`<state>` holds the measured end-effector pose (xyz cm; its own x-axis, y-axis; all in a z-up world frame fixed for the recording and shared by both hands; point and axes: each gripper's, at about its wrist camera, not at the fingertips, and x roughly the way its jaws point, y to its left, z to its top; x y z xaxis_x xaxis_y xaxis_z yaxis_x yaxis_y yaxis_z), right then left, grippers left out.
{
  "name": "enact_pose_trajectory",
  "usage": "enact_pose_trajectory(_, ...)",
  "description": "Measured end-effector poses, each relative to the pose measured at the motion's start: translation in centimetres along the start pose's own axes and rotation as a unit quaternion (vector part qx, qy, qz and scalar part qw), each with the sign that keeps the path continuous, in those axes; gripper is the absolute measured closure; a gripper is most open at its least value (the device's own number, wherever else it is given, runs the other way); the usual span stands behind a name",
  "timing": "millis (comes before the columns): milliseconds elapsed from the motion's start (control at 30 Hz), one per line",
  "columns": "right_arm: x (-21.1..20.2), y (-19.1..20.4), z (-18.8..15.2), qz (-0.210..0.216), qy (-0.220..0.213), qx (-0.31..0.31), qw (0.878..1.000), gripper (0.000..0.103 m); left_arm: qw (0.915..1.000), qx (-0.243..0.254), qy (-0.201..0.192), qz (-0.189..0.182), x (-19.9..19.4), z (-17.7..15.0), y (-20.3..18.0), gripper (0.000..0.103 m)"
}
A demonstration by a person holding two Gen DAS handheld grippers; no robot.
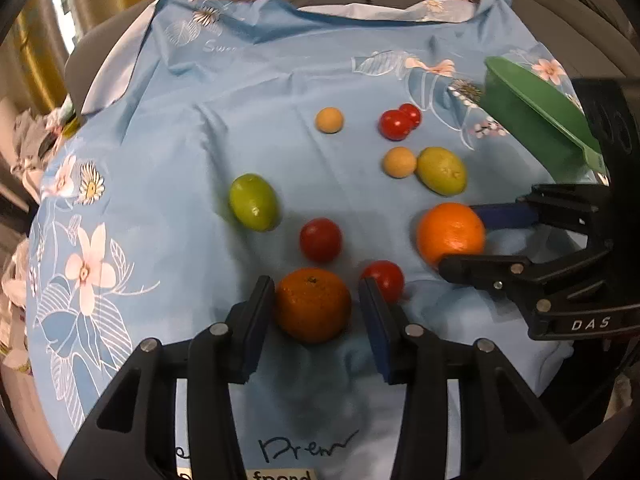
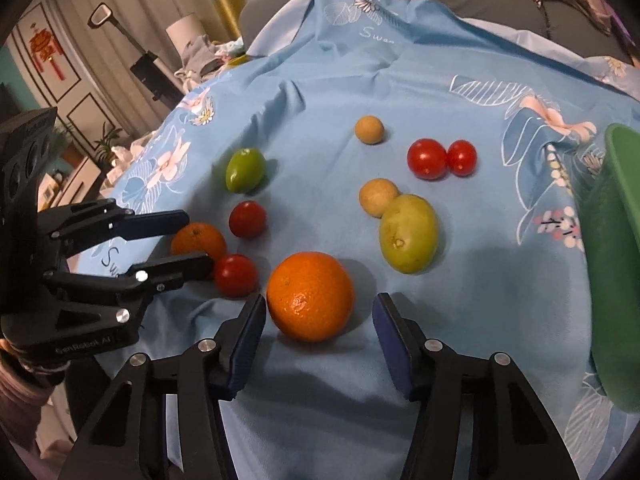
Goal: Organize fruits
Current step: 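Grasp the large orange with the left gripper while the right gripper holds the bowl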
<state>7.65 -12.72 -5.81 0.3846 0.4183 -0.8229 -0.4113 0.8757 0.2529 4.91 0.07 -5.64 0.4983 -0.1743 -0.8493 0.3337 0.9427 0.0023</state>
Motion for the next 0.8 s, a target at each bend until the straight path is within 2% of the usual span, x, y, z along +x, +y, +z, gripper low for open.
enact_pose_trajectory(100,0.4,-0.2,0.0,0.004,0.004,0.002,1.000,0.047,0.9999,0.001,0.006,-0.011,0.3,-0.2,0.4,0.062)
enact_pose_trajectory(200,0.6,-0.2,0.2,0.013,0.006,-0.002,1.000,0.055,0.9999,0.002,0.007,-0.011,0.4,-0.1,0.4,0.062)
enact_pose_trajectory(433,0.6,0.0,0.3,0.011,-0.009,0.007,1.000,0.057,0.9983,-0.043,0.002,-0.038,0.0,0.0,1.2,0.064)
enact_pose_trajectory(600,-1.6,-0.4,0.3,0.015,-0.041,0.019,0.999,0.057,0.9965,-0.055,-0.026,-0.056,-2.3,0.5,0.6,0.064)
enact_pose_trajectory(800,-6.3,-1.8,0.1,-0.001,-0.096,0.036,0.995,0.057,0.9935,-0.034,-0.066,-0.087,-5.0,2.8,-1.7,0.064)
